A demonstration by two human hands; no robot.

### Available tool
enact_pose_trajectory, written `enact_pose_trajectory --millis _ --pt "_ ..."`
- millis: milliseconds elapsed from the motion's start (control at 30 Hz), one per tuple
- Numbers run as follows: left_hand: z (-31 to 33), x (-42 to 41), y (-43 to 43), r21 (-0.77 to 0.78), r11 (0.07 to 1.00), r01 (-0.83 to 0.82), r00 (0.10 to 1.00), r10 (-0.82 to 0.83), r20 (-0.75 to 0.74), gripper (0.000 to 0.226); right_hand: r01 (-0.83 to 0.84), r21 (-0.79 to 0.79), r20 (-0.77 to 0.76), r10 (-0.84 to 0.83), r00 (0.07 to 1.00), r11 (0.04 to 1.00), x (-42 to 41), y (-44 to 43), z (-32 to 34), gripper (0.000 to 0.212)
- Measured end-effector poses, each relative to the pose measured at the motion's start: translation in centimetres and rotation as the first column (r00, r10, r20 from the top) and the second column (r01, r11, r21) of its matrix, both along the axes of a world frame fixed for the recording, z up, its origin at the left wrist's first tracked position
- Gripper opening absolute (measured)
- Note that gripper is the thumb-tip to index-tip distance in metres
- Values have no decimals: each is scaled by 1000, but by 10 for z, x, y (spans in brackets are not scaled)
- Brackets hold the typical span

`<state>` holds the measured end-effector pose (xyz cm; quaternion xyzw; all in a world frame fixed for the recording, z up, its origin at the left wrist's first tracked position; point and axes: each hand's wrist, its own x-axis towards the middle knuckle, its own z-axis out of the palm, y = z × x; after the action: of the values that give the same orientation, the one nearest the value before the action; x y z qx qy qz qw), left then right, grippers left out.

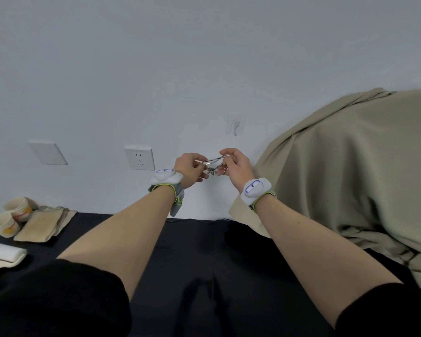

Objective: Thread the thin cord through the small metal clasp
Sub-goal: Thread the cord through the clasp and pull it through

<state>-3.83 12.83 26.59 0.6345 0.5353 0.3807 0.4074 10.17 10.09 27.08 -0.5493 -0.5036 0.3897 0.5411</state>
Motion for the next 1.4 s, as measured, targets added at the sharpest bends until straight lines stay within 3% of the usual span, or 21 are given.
enact_pose_trajectory --millis 167,333,567,733,900,1033,1167,1400 --pt "2 0 -2 -36 998 -48 995 51 88 11 30 3 62 -30 998 1000 4 2 0 23" --pt "10 4 -8 -87 996 2 961 22 277 11 21 -57 179 -11 984 998 4 4 -5 24" --pt "20 10 -9 -27 999 40 970 -32 240 10 -42 -97 319 72 945 994 5 2 -9 19" --pt "18 10 -9 7 1000 20 991 -20 135 12 4 -76 230 14 973 997 8 2 -6 14" --pt "10 8 -10 41 999 -27 998 24 62 10 -35 -67 -60 31 998 997 7 -2 3 13" --pt "8 5 -12 -25 1000 4 996 -2 91 13 -44 -27 -42 43 998 999 5 -2 7 7" --pt "15 8 -18 -112 993 45 959 -12 282 12 -29 8 18 29 999 1000 3 -1 5 11" --pt "22 14 -20 -205 974 97 926 -13 376 12 -66 -91 55 71 996 994 5 -5 -6 9"
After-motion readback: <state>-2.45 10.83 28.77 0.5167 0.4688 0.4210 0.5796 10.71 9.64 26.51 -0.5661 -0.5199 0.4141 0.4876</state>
